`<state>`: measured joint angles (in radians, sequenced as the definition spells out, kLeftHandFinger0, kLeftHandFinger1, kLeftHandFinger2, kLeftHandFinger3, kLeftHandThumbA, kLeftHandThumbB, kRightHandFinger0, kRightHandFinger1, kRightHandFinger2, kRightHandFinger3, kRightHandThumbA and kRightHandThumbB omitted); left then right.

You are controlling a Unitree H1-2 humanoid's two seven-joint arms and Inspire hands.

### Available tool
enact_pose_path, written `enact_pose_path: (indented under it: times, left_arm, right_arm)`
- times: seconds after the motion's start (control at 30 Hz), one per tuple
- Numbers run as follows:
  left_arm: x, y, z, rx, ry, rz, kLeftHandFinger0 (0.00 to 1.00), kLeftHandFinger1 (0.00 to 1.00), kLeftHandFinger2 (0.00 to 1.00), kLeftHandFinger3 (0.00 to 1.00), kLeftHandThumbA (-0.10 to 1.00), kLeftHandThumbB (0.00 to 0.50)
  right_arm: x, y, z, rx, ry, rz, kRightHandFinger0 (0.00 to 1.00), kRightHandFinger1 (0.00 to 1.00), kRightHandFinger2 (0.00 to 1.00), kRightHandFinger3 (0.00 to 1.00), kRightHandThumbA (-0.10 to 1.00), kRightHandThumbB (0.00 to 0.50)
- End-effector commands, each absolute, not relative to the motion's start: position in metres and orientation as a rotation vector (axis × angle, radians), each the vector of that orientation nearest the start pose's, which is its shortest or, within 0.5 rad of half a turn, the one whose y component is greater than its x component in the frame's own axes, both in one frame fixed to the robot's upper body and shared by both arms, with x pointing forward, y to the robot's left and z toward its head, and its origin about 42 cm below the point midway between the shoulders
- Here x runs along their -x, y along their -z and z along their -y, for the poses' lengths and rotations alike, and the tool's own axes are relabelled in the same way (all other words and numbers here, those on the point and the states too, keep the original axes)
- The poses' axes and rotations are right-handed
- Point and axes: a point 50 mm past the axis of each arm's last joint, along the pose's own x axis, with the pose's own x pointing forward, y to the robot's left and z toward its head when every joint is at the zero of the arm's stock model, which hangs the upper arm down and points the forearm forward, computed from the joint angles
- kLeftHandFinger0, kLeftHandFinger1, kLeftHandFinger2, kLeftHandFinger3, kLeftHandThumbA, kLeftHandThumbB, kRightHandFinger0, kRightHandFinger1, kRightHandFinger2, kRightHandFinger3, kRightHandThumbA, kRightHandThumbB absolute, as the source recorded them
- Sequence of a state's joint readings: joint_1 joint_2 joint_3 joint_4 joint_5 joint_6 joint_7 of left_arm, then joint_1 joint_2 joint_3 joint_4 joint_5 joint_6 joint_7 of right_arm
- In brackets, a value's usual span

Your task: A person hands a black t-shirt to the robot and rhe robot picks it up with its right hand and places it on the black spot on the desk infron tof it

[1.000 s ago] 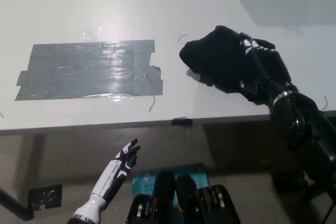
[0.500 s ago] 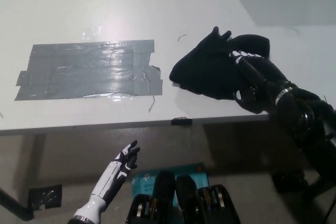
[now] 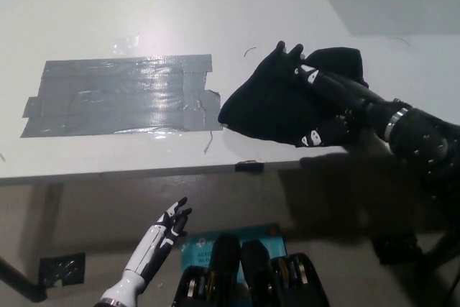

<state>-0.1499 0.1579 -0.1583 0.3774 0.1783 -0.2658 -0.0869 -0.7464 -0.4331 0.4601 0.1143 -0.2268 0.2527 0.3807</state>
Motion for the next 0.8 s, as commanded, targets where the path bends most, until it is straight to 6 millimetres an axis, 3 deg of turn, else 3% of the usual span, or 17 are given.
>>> enact_pose_path:
  times: [0.0,0.3,0.43,0.53,0.63,0.67,0.7,0.77]
  left_arm:
    - [-0.336,-0.076,-0.214,-0.389,0.347,0.138,0.85,0.94,0.92,1.00,1.00,0.500]
    - [-0.335,-0.074,-0.211,-0.388,0.352,0.143,0.81,0.91,0.91,1.00,1.00,0.500]
    - [-0.340,-0.078,-0.212,-0.387,0.348,0.148,0.80,0.91,0.90,1.00,1.00,0.500]
    - [-0.339,-0.078,-0.213,-0.385,0.345,0.143,0.79,0.90,0.90,1.00,1.00,0.500]
    - [-0.337,-0.077,-0.213,-0.386,0.343,0.134,0.80,0.92,0.91,1.00,1.00,0.500]
    - [-0.336,-0.076,-0.213,-0.383,0.343,0.133,0.79,0.92,0.92,1.00,1.00,0.500]
    - [-0.335,-0.075,-0.213,-0.380,0.340,0.130,0.77,0.92,0.92,1.00,1.00,0.500]
    - [-0.333,-0.072,-0.214,-0.380,0.336,0.121,0.83,0.93,0.92,1.00,1.00,0.500]
  right_arm:
    - [-0.366,-0.470,0.223,0.323,-1.030,0.598,1.00,1.00,1.00,1.00,1.00,0.499]
    - [-0.355,-0.476,0.239,0.313,-0.803,0.711,1.00,1.00,1.00,1.00,1.00,0.500]
    - [-0.317,-0.466,0.248,0.310,-0.745,0.838,1.00,1.00,1.00,1.00,1.00,0.500]
    - [-0.283,-0.445,0.247,0.271,-0.759,0.865,1.00,1.00,1.00,1.00,1.00,0.500]
    - [-0.252,-0.402,0.240,0.168,-0.745,0.859,1.00,1.00,1.00,1.00,1.00,0.500]
    - [-0.249,-0.396,0.239,0.160,-0.740,0.850,1.00,1.00,1.00,1.00,1.00,0.500]
    - [-0.245,-0.377,0.237,0.115,-0.731,0.823,1.00,1.00,1.00,1.00,1.00,0.500]
    - [-0.242,-0.354,0.235,0.066,-0.721,0.773,1.00,1.00,1.00,1.00,1.00,0.500]
